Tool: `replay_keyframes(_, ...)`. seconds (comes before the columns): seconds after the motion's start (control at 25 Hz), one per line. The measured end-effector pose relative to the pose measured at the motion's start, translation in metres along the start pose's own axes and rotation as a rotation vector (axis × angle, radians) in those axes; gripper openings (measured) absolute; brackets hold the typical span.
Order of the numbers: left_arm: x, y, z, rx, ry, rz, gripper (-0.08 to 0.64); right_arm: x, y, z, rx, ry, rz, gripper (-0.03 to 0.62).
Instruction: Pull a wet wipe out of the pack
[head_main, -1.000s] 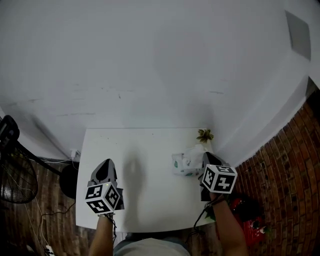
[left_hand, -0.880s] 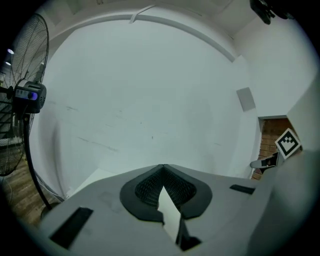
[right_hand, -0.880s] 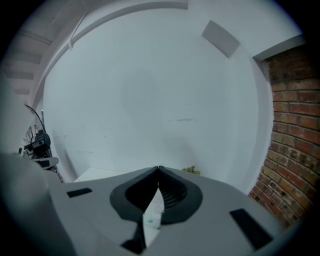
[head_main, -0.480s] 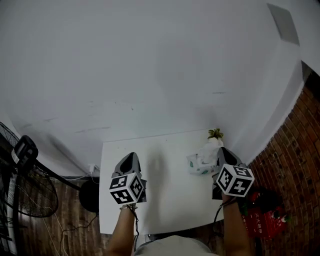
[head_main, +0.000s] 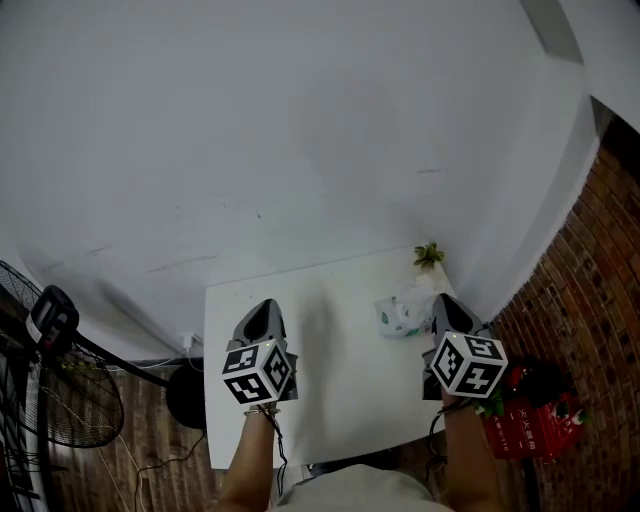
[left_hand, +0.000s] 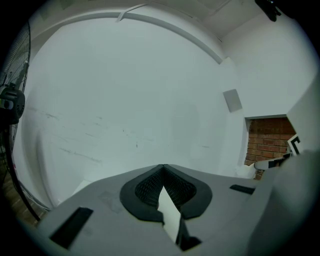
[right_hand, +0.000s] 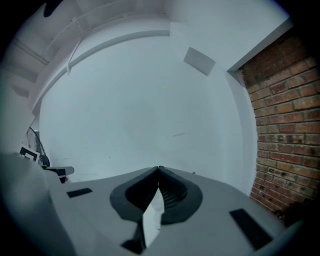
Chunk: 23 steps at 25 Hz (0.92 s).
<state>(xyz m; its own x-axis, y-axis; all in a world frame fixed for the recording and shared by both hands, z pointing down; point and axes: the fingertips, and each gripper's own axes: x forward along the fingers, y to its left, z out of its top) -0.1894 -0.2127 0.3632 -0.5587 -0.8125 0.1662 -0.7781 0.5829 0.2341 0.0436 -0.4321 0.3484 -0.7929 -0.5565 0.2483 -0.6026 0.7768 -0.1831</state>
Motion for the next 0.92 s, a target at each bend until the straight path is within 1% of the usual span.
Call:
replay_keyframes(0.28, 0.0023, -0.0009, -0.0036, 0.0, 0.008, -0.006, 0.002, -0.0023, 0.0004, 0.0042, -0.013, -0.011, -0.007, 0.005)
replay_keyframes(0.64, 0.0046, -0.0022, -0.0013, 0.014, 0.018, -0.015, 0.002, -0.0014, 0.0008, 0.0044, -0.001, -0.014, -0.01, 0.005)
replay_keyframes(0.92, 0.0005, 0.0014, -0.0027, 0.013, 0.016, -0.004, 0.002, -0.0036, -0.0027, 0.0024, -0.001, -0.012, -0.018, 0.005)
